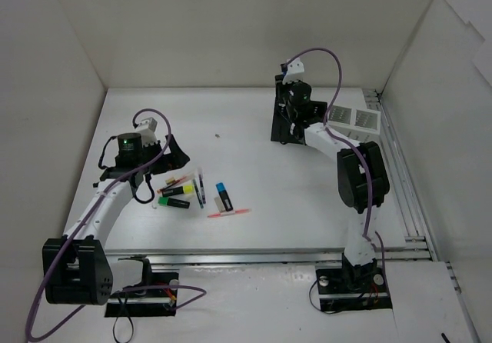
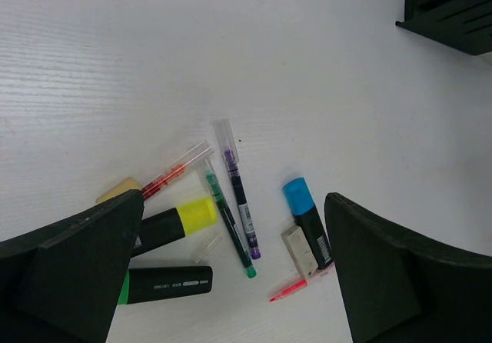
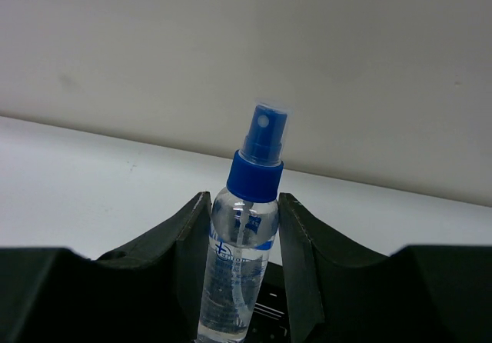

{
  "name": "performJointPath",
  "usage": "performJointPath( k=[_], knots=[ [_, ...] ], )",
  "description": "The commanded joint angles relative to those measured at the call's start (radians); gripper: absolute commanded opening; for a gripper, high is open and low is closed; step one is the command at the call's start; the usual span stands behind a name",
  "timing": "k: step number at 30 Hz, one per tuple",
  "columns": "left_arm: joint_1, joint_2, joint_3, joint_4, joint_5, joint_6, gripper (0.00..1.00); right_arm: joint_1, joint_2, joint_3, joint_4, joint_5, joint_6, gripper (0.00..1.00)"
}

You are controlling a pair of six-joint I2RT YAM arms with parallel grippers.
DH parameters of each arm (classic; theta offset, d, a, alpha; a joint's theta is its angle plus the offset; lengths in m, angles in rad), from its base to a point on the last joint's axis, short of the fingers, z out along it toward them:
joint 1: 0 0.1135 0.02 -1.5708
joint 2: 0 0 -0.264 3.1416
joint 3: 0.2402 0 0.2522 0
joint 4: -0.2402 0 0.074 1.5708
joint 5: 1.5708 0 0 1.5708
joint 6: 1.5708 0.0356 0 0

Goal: Sort the stationery into containers
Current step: Place the stationery in the storage box, then pick up the pen from the center of the board.

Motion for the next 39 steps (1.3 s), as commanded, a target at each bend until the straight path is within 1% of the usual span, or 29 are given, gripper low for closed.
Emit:
performJointPath(
  k=[1,6,10,12,13,15,16,18,20,21,23,24,26,27,29,31,32,33,34,35,36,37,38,39],
  knots=[
    [-0.005,-0.002,0.062,0.093,0.056,0.028,0.99,-0.010,-0.040,-0.003,0.153,0.035,-0.040,0.00],
    [-0.014,0.017,0.079,0.090,0.094,0.045,1.00,-0.013,-0.053,-0.055,0.182,0.072,-0.020,0.02],
    [-0.014,0.034,0.088,0.098,0.086,0.040,0.99,-0.018,-0.069,-0.117,0.196,0.087,0.012,0.16],
    [-0.014,0.045,0.099,0.087,0.086,0.036,0.99,-0.016,-0.086,-0.155,0.200,0.109,0.044,0.21],
    [-0.014,0.048,0.101,0.081,0.086,0.036,1.00,-0.018,-0.098,-0.167,0.206,0.113,0.056,0.26],
    [-0.014,0.052,0.099,0.075,0.087,0.037,1.00,-0.019,-0.116,-0.204,0.213,0.100,0.082,0.30],
    [-0.023,0.054,0.099,0.075,0.086,0.039,1.00,-0.016,-0.138,-0.215,0.214,0.091,0.085,0.37],
    [-0.023,0.058,0.098,0.061,0.083,0.029,0.99,-0.016,-0.161,-0.241,0.216,0.072,0.089,0.42],
    [-0.023,0.060,0.095,0.044,0.076,0.016,0.99,-0.010,-0.199,-0.258,0.214,0.063,0.076,0.50],
    [-0.023,0.054,0.090,0.039,0.067,0.010,0.99,-0.005,-0.211,-0.262,0.214,0.063,0.073,0.59],
    [-0.023,0.051,0.082,0.021,0.034,-0.012,1.00,0.015,-0.257,-0.287,0.213,0.060,0.044,0.65],
    [-0.023,0.045,0.081,0.012,0.021,-0.018,0.99,0.025,-0.273,-0.295,0.211,0.070,0.036,0.72],
    [-0.023,0.040,0.082,-0.027,-0.033,-0.049,0.99,0.062,-0.316,-0.328,0.211,0.084,-0.011,0.82],
    [-0.023,0.032,0.084,-0.040,-0.053,-0.056,1.00,0.074,-0.331,-0.336,0.200,0.093,-0.023,0.90],
    [-0.023,0.028,0.085,-0.077,-0.097,-0.070,0.99,0.120,-0.369,-0.354,0.164,0.091,-0.037,0.98],
    [-0.023,0.012,0.085,-0.099,-0.134,-0.099,0.99,0.156,-0.394,-0.323,0.025,0.080,0.002,0.98],
    [-0.023,0.000,0.084,-0.126,-0.148,-0.110,1.00,0.166,-0.396,-0.295,-0.149,0.027,0.024,0.98],
    [-0.023,-0.004,0.084,-0.140,-0.162,-0.125,1.00,0.177,-0.390,-0.257,-0.263,-0.001,0.032,0.98],
    [-0.023,-0.014,0.081,-0.163,-0.185,-0.135,0.99,0.200,-0.368,-0.167,-0.362,-0.012,0.065,0.98],
    [-0.023,-0.032,0.076,-0.177,-0.203,-0.142,0.99,0.214,-0.351,-0.122,-0.531,-0.026,0.076,0.98],
    [-0.023,-0.040,0.070,-0.192,-0.229,-0.170,1.00,0.241,-0.318,-0.085,-0.607,-0.022,0.088,0.98],
    [-0.023,-0.050,0.064,-0.220,-0.280,-0.185,0.99,0.258,-0.299,-0.031,-0.657,-0.011,0.148,0.98],
    [-0.023,-0.066,0.050,-0.235,-0.301,-0.196,0.99,0.274,-0.285,-0.014,-0.744,-0.024,0.160,0.98],
    [-0.023,-0.075,0.046,-0.247,-0.320,-0.204,0.99,0.292,-0.258,0.000,-0.783,-0.035,0.177,0.98]
  ],
)
